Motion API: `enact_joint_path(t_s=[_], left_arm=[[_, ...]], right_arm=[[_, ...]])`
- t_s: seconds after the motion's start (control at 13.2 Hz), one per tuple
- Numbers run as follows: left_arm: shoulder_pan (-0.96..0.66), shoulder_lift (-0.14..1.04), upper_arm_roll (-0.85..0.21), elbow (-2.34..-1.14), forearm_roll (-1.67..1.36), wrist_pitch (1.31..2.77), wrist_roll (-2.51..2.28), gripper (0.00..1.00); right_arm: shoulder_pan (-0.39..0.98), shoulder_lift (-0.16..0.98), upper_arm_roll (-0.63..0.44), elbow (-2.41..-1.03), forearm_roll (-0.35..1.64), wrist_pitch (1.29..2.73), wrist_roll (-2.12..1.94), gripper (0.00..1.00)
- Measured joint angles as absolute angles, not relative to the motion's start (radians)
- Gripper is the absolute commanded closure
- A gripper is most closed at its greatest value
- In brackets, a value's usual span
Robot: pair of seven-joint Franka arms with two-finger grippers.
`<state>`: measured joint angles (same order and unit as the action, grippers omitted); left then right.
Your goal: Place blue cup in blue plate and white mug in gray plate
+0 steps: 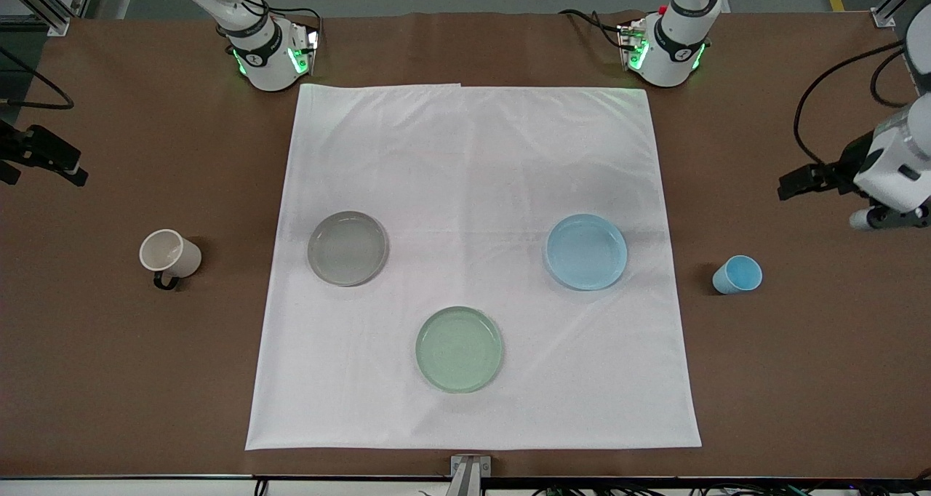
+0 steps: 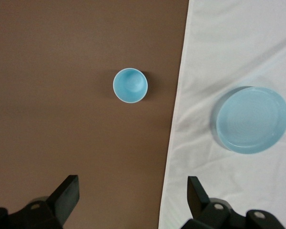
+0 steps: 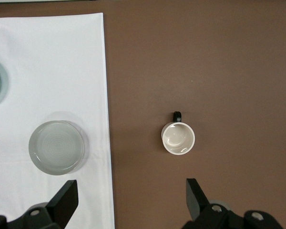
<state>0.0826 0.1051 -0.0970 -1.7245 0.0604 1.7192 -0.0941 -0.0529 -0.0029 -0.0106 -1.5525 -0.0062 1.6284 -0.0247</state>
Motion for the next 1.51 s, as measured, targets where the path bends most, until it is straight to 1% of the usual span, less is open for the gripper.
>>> enact_joint_path(t_s=[0.23,0.3,0.45,0.61,0.76,0.83,0.98,1.06,1.13,1.21,1.29,1.36,1.44,1.51], left_arm=[[0.12,0.174,-0.097,-1.845,0.087,1.92,-0.096,0.0],[0.144,0.198,-0.097,-1.87,0.088,1.969,-0.094,0.0],[0.181,0.255,-0.097,-1.897,0.088,2.047,-0.09,0.01],[0.204,0.319,-0.097,-1.913,0.088,2.124,-0.09,0.07],[0.216,0.38,-0.097,-1.915,0.088,2.186,-0.09,0.16],[0.217,0.408,-0.097,-1.915,0.088,2.219,-0.09,0.21],[0.217,0.441,-0.098,-1.913,0.088,2.264,-0.09,0.32],[0.217,0.456,-0.098,-1.913,0.088,2.286,-0.09,0.42],[0.217,0.47,-0.098,-1.913,0.088,2.3,-0.09,0.55],[0.217,0.482,-0.098,-1.913,0.088,2.311,-0.091,0.72],[0.217,0.49,-0.099,-1.912,0.088,2.317,-0.091,0.86],[0.216,0.495,-0.1,-1.911,0.088,2.319,-0.091,0.95],[0.214,0.496,-0.101,-1.911,0.088,2.32,-0.092,0.99],[0.212,0.496,-0.104,-1.909,0.088,2.32,-0.093,1.0]], right_arm=[[-0.06,0.038,-0.015,-1.555,-0.011,1.624,-0.032,0.0],[-0.068,0.068,-0.017,-1.557,-0.016,1.629,-0.033,0.0],[-0.094,0.157,-0.02,-1.564,-0.021,1.69,-0.043,0.0],[-0.135,0.269,-0.022,-1.569,-0.022,1.786,-0.112,0.0],[-0.18,0.373,-0.024,-1.574,-0.021,1.884,-0.188,0.0],[-0.196,0.415,-0.024,-1.583,-0.021,1.933,-0.207,0.0],[-0.205,0.46,-0.024,-1.615,-0.021,2.024,-0.214,0.0],[-0.208,0.469,-0.024,-1.649,-0.021,2.088,-0.214,0.0],[-0.213,0.475,-0.024,-1.688,-0.021,2.153,-0.219,0.0],[-0.218,0.481,-0.024,-1.726,-0.021,2.213,-0.226,0.0],[-0.221,0.488,-0.024,-1.755,-0.021,2.252,-0.229,0.0],[-0.222,0.494,-0.024,-1.773,-0.021,2.273,-0.23,0.0],[-0.222,0.5,-0.023,-1.784,-0.021,2.287,-0.231,0.0],[-0.222,0.505,-0.023,-1.798,-0.021,2.308,-0.231,0.0]])
